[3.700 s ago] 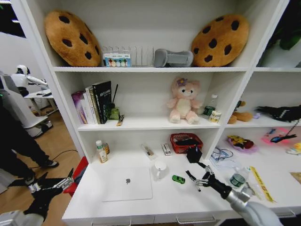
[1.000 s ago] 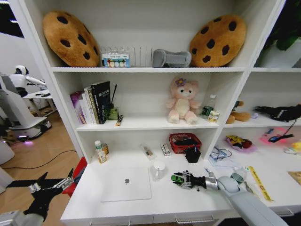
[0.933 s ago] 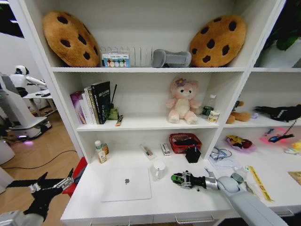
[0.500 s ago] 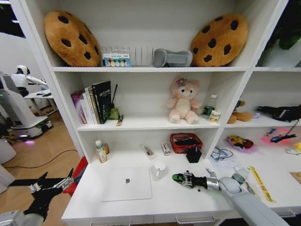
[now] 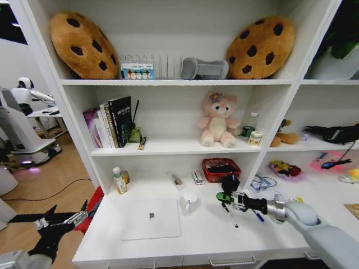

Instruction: Organize the objects on the table.

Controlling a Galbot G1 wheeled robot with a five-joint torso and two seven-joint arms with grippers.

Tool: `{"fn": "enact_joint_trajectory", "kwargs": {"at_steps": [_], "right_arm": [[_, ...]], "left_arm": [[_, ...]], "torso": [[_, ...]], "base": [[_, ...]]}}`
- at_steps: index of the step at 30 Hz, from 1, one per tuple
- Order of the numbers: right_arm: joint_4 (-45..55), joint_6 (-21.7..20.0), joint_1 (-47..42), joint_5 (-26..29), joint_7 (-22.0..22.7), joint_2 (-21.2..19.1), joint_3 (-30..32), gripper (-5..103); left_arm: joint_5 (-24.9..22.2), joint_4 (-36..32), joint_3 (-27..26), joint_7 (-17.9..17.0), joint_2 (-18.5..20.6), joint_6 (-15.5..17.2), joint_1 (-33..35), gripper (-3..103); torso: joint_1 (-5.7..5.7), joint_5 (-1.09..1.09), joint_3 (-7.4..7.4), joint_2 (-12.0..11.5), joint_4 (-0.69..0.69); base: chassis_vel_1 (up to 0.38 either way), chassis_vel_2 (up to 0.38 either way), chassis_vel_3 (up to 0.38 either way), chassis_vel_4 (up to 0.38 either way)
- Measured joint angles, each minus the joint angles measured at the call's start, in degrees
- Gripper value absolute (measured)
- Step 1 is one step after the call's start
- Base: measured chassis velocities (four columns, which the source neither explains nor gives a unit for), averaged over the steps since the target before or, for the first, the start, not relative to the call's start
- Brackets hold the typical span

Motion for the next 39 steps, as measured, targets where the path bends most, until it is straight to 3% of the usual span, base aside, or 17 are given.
{"fn": "enact_joint_trajectory", "kwargs": {"at_steps": [6,13,18,25,28,29,30,32,34,36,39], "right_arm": [[4.15,-1.84,5.51,4.34,1.64,-2.78,-0.88,36],[7.84,-8.28,18.54,9.15,5.37,-2.79,-8.69,36],[7.87,-8.9,20.67,9.92,5.53,-2.94,-10.61,36],[4.19,-9.74,33.8,10.85,5.61,-1.79,-21.23,36],[-0.84,-10.38,42.2,11.77,5.47,0.38,-30.3,36],[-0.84,-10.38,42.2,11.77,5.47,0.38,-30.3,36],[-3.82,-10.59,46.58,11.77,5.19,1.93,-34.55,36],[-13.25,-10.81,61.19,11.23,4.63,8.92,-46.86,36],[-15.36,-10.81,63.59,11.15,4.59,11.04,-49.14,36],[-20.95,-11.18,68.75,10.75,4.83,16.62,-54.06,36],[-22.24,-11.92,69.56,10.75,5.98,18.66,-54.92,36]], "left_arm": [[0.0,0.0,0.0,0.0,0.0,0.0,0.0,100],[0.0,0.0,0.0,0.01,0.0,0.0,0.0,100],[0.0,0.0,0.0,0.0,0.0,0.0,0.0,100],[0.0,0.0,0.0,0.0,0.0,0.0,0.0,100],[0.0,0.0,0.0,0.01,0.0,0.0,0.0,100],[0.0,0.0,0.0,0.01,0.0,0.0,0.0,100],[0.0,0.0,0.0,0.0,0.0,0.0,0.0,100],[0.0,0.0,0.0,0.01,0.0,0.0,0.0,100],[0.0,0.0,0.0,-0.01,0.0,0.0,0.0,100],[0.0,0.0,0.01,0.0,0.0,0.0,0.0,100],[0.0,0.0,0.0,0.0,0.0,0.0,0.0,100]], "torso": [[0.0,0.0,0.0,0.0,0.02],[-0.01,0.01,0.0,0.0,0.01],[0.0,0.0,0.0,0.0,0.0],[-0.01,-0.02,0.0,0.0,0.0],[-0.01,0.03,0.0,0.0,-0.01],[-0.01,0.03,0.0,0.0,-0.01],[-0.01,0.02,0.01,0.0,-0.01],[0.0,-0.03,0.01,0.0,0.03],[0.0,0.0,0.01,-0.01,0.06],[0.0,-0.01,0.01,-0.01,0.04],[0.0,0.01,0.01,-0.01,0.01]], "base": [[0.0,0.0,0.0,0.0],[0.0,0.0,0.0,0.0],[0.0,0.0,0.0,0.0],[0.0,0.0,0.0,0.0],[0.0,0.0,0.0,0.0],[0.0,0.0,0.0,0.0],[0.0,0.0,0.0,0.0],[0.0,0.0,0.0,0.0],[0.0,0.0,0.0,0.0],[0.0,0.0,0.0,0.0],[0.0,0.0,0.0,0.0]]}}
